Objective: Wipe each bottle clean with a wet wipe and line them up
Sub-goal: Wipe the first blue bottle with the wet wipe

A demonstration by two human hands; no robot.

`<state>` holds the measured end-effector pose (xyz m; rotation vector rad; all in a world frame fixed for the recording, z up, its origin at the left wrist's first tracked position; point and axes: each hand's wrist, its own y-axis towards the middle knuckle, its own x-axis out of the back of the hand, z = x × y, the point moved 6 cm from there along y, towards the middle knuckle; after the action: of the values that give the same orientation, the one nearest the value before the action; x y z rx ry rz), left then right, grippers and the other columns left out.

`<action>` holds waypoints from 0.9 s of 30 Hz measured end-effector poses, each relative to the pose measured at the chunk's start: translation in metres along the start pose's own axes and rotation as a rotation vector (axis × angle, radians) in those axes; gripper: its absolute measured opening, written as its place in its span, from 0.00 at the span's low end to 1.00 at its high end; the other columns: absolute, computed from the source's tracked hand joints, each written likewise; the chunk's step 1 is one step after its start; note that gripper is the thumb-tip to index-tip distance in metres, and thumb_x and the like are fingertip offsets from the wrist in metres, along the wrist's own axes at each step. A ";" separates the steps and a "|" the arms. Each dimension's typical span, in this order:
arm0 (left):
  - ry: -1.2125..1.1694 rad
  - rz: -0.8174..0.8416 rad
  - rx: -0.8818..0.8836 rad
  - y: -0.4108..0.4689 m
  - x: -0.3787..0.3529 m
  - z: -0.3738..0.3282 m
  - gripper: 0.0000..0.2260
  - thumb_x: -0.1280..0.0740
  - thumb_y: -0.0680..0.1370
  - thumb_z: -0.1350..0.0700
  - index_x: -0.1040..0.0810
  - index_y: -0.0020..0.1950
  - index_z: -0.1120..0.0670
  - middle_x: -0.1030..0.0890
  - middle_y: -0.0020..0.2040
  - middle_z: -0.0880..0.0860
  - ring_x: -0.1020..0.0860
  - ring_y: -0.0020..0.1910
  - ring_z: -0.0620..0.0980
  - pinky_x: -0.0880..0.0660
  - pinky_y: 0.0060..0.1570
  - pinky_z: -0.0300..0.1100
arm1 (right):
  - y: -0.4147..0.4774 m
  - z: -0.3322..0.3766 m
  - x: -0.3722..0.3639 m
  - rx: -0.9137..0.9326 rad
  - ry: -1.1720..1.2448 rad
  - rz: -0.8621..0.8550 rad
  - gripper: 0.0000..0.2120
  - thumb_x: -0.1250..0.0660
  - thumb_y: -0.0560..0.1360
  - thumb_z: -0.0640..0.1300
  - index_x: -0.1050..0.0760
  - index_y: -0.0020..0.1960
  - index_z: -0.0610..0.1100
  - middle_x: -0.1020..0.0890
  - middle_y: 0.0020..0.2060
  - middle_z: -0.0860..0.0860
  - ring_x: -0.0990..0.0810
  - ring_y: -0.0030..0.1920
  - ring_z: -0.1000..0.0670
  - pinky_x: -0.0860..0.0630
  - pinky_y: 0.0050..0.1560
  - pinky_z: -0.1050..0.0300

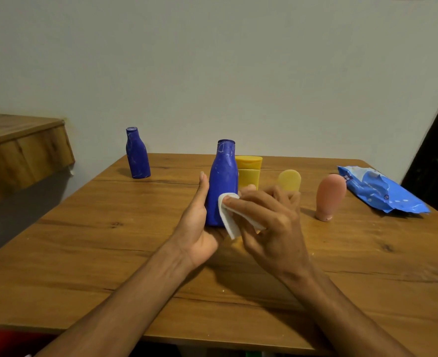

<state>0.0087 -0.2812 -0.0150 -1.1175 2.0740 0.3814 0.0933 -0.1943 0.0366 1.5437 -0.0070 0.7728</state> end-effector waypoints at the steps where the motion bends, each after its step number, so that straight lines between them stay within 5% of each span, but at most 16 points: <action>1: -0.004 0.006 -0.007 0.000 0.000 0.000 0.28 0.38 0.77 0.37 0.24 0.67 0.56 0.20 0.60 0.59 0.20 0.53 0.54 0.26 0.59 0.50 | 0.001 -0.004 0.001 -0.039 -0.005 -0.017 0.16 0.37 0.73 0.50 0.18 0.56 0.44 0.17 0.47 0.49 0.28 0.50 0.53 0.38 0.45 0.58; 7: 0.052 0.042 -0.017 -0.001 -0.006 0.003 0.26 0.39 0.78 0.39 0.25 0.67 0.56 0.18 0.55 0.59 0.18 0.51 0.55 0.20 0.50 0.50 | 0.000 -0.022 0.005 -0.228 0.101 -0.123 0.16 0.39 0.77 0.51 0.21 0.60 0.47 0.16 0.47 0.52 0.28 0.47 0.56 0.28 0.40 0.38; 11: 0.083 0.044 -0.026 -0.003 -0.009 0.004 0.24 0.38 0.78 0.41 0.25 0.66 0.57 0.18 0.54 0.60 0.18 0.51 0.57 0.22 0.57 0.58 | 0.000 -0.027 0.007 -0.300 0.114 -0.164 0.15 0.39 0.77 0.51 0.22 0.61 0.52 0.17 0.46 0.56 0.30 0.44 0.57 0.31 0.42 0.42; 21: 0.123 0.000 -0.067 -0.003 -0.006 0.002 0.26 0.37 0.76 0.40 0.25 0.66 0.56 0.17 0.56 0.60 0.19 0.54 0.56 0.25 0.62 0.56 | 0.003 -0.023 0.009 -0.206 -0.006 -0.113 0.15 0.37 0.76 0.52 0.19 0.56 0.48 0.16 0.43 0.54 0.29 0.45 0.55 0.38 0.43 0.52; 27: 0.242 0.073 -0.056 -0.006 -0.013 0.007 0.26 0.39 0.76 0.39 0.26 0.66 0.55 0.17 0.57 0.61 0.17 0.54 0.58 0.20 0.53 0.56 | 0.003 -0.026 0.016 -0.218 0.011 -0.222 0.13 0.37 0.77 0.46 0.20 0.59 0.47 0.17 0.50 0.53 0.24 0.47 0.48 0.32 0.43 0.41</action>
<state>0.0217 -0.2732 -0.0094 -1.1716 2.3333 0.3555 0.0924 -0.1649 0.0447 1.3072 0.0847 0.5838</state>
